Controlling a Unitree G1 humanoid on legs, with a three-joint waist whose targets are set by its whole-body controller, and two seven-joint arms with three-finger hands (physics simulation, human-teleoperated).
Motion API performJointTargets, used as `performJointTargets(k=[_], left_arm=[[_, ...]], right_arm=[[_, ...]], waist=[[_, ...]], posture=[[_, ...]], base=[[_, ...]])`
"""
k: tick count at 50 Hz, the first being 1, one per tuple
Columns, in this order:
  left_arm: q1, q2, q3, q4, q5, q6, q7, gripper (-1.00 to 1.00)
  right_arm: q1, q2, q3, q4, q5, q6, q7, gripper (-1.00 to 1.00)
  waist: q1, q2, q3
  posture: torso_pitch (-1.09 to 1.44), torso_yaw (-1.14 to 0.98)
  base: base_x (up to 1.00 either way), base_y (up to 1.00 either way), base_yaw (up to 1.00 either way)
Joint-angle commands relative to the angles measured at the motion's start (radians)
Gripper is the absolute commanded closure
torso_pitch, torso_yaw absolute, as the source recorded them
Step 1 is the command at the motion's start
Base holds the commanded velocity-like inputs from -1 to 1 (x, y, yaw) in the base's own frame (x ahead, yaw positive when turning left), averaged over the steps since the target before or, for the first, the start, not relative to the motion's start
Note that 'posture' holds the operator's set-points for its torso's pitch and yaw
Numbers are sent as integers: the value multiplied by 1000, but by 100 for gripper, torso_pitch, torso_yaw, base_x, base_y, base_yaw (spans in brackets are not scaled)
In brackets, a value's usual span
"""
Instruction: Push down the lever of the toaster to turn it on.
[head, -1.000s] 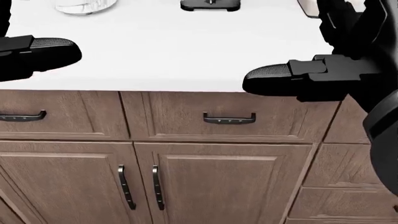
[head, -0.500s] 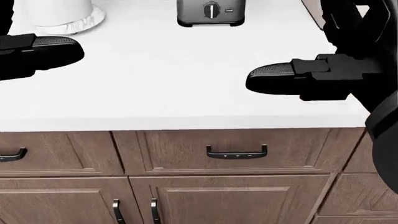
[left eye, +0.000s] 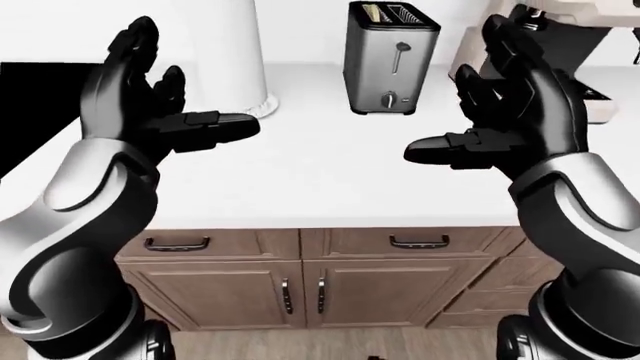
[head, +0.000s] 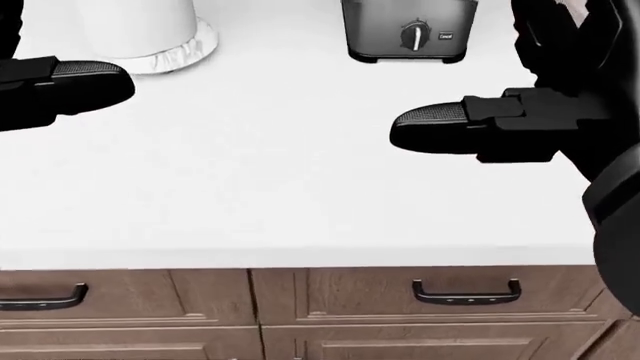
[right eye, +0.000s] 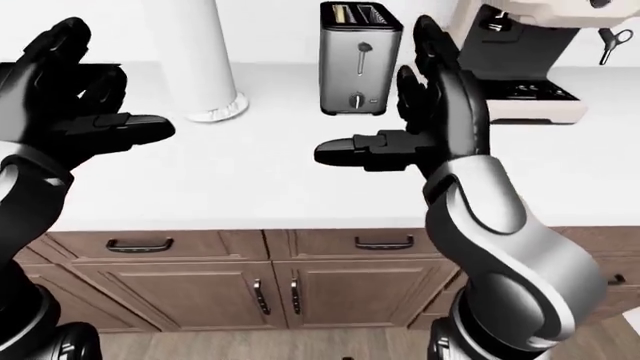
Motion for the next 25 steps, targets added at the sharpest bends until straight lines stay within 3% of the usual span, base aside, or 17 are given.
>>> performJointTargets(k=[1, 5, 6, 13, 14, 18, 19, 25], left_arm=[[-24, 8, 7, -16, -1, -18, 2, -100], [-21, 8, 4, -13, 3, -25, -2, -100], [-20, 7, 4, -14, 4, -25, -2, -100], [-24, 7, 4, -15, 3, -22, -1, -100], [-25, 7, 4, -16, 2, -21, 0, -100], [-28, 7, 6, -15, 0, -18, 2, -100], [-29, 7, 7, -16, -2, -15, 4, -100], [-29, 8, 9, -19, -8, -14, 9, -100]], right_arm=[[-20, -8, -12, -10, -4, -22, 0, -100], [-21, -8, -14, -9, -1, -21, -4, -100], [-21, -8, -15, -9, -1, -23, -4, -100], [-21, -11, -15, -6, -1, -25, -5, -100], [-20, -12, -16, -4, -2, -29, -4, -100], [-19, -11, -11, -5, -3, -31, -3, -100], [-19, -11, -10, -4, -4, -32, -2, -100], [-15, -9, -5, -7, -12, -29, 3, -100]], waist=[[-3, 12, -15], [6, -11, -13], [9, -14, -34], [27, -63, -35], [19, -40, -34], [25, -68, -19], [24, -68, -31], [11, -34, -21]], posture=[[0, 0], [0, 0], [0, 0], [0, 0], [0, 0], [0, 0], [0, 0], [0, 0]], base=[[0, 0, 0], [0, 0, 0], [5, 0, 0], [14, 0, 0], [5, 0, 0], [1, 0, 0], [9, 0, 0], [17, 1, 0]])
